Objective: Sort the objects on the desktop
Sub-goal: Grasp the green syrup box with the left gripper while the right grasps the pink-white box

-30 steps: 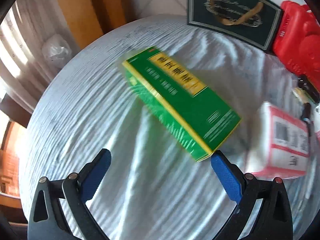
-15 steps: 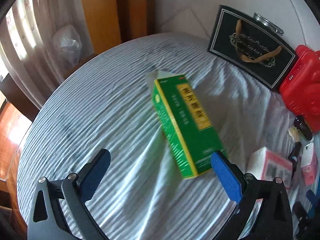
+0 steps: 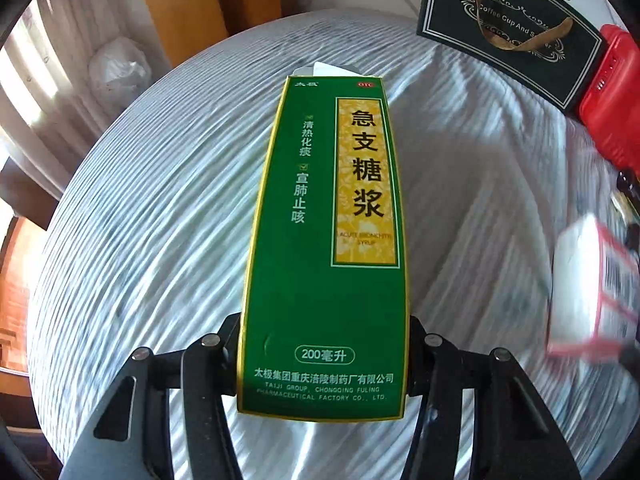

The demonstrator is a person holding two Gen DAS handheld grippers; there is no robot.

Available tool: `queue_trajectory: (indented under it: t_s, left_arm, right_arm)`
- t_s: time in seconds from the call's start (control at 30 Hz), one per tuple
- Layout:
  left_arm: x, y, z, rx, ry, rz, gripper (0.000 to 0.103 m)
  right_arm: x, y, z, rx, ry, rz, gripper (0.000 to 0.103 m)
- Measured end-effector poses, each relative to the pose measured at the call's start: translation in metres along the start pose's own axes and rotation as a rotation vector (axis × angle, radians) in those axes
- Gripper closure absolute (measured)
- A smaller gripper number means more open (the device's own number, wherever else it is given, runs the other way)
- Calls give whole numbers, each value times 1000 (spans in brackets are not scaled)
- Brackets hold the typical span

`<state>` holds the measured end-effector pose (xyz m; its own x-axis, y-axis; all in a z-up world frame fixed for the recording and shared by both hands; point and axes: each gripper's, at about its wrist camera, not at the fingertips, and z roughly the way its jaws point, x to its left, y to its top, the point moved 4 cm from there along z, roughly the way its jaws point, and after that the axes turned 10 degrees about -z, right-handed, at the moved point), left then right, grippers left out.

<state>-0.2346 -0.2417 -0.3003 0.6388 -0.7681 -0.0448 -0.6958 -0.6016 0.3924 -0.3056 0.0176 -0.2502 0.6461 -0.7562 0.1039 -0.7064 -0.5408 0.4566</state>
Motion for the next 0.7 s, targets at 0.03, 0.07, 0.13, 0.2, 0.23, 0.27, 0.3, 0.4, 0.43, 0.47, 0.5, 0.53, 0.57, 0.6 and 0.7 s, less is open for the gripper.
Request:
queue_trajectory:
  t_s: [0.03,0.07,0.13,0.2,0.23,0.27,0.3,0.4,0.43,0.47,0.5,0.53,0.57,0.6,0.7]
  left_arm:
    - [6,-8,-3,12,-7,-10,49]
    - [12,-17,-7,23,-11,-11,49]
    - [18,-30,-12,37,-11,-4,49]
    - [21,-37,-15,45,-12,6,49]
    - [21,-37,-17,42,-10,7,49]
    - [20,-36,-20,35,-13,3,49]
    - [20,-33,-22,29,-24,-1,49]
    - [10,-25,-27,3,-42,12,49]
    - [6,-21,-25,1,-43,13,49]
    - [2,-20,-24,4,-51,8,49]
    - [-1,-19,-22,8,-59,3,49]
    - [-5,-20,-22,8,-63,-2,49]
    - [-10,-21,-22,6,-61,-1,49]
    - [-12,-22,-21,2,-57,6,49]
    - [-16,-30,-22,-5,-38,18,49]
  right_arm:
    - [8,2,4,2,31,-9,41]
    - [19,5,7,9,59,-35,41]
    - [50,7,7,25,219,-104,41]
    - [74,7,0,16,289,-178,41]
    - [80,9,-5,0,245,-217,35]
    - [80,11,-6,-9,193,-233,13]
    - [77,14,-6,-15,145,-236,2]
    - [64,22,-3,-18,45,-234,0]
    - [61,25,-1,-22,27,-231,0]
    - [59,27,2,-26,12,-232,0]
    - [59,28,5,-28,-5,-239,0]
    - [61,29,9,-27,-20,-253,0]
    - [63,29,12,-22,-29,-273,0]
    - [65,30,15,-21,-37,-295,0]
    - [76,25,21,-50,-64,-355,0]
